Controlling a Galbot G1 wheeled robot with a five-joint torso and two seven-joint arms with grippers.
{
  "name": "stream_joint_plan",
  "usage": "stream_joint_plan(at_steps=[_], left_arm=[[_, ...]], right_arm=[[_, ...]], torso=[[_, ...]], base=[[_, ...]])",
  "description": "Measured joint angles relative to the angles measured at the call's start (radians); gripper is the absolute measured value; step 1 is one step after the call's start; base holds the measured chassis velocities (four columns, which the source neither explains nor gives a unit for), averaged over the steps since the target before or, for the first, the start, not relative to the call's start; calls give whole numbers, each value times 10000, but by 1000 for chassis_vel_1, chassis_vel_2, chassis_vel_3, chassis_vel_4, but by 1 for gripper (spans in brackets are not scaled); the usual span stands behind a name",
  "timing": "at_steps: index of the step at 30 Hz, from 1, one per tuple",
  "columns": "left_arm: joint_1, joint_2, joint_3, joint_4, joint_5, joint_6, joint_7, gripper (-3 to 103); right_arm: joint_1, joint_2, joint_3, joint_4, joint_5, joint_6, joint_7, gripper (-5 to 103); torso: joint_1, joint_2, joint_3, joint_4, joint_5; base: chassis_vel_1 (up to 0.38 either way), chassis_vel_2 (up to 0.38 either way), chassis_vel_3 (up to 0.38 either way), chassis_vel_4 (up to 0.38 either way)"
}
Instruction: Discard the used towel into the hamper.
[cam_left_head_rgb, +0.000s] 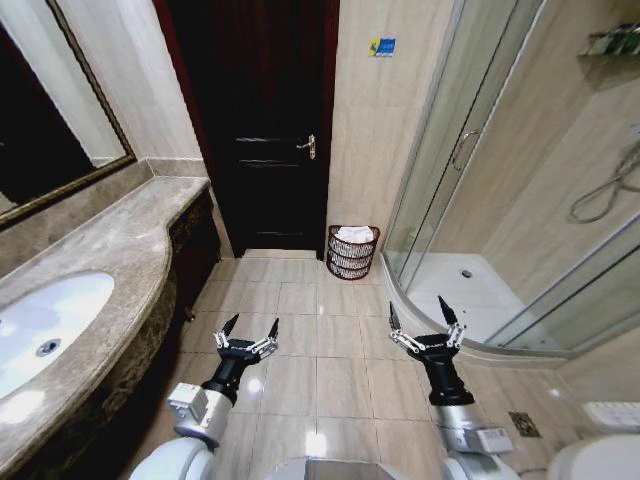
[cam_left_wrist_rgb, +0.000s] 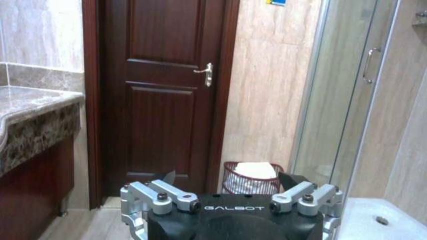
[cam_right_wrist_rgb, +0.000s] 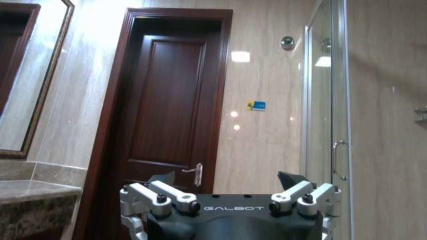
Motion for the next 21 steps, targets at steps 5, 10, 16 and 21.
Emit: stream_joint_plan(at_steps=[5, 10, 16, 21], left_arm=[[0, 0, 0, 0, 0, 0, 0, 100], [0, 0, 0, 0, 0, 0, 0, 100], [0, 0, 0, 0, 0, 0, -1, 100], [0, 0, 0, 0, 0, 0, 0, 100]], right_arm=[[0, 0, 0, 0, 0, 0, 0, 100], [0, 0, 0, 0, 0, 0, 0, 100], [0, 0, 0, 0, 0, 0, 0, 100], [0, 0, 0, 0, 0, 0, 0, 100]], torso=[[0, 0, 0, 0, 1], [0, 0, 0, 0, 0], [0, 0, 0, 0, 0], [0, 0, 0, 0, 0]], base=[[0, 0, 0, 0], [0, 0, 0, 0], [0, 0, 0, 0], [0, 0, 0, 0]])
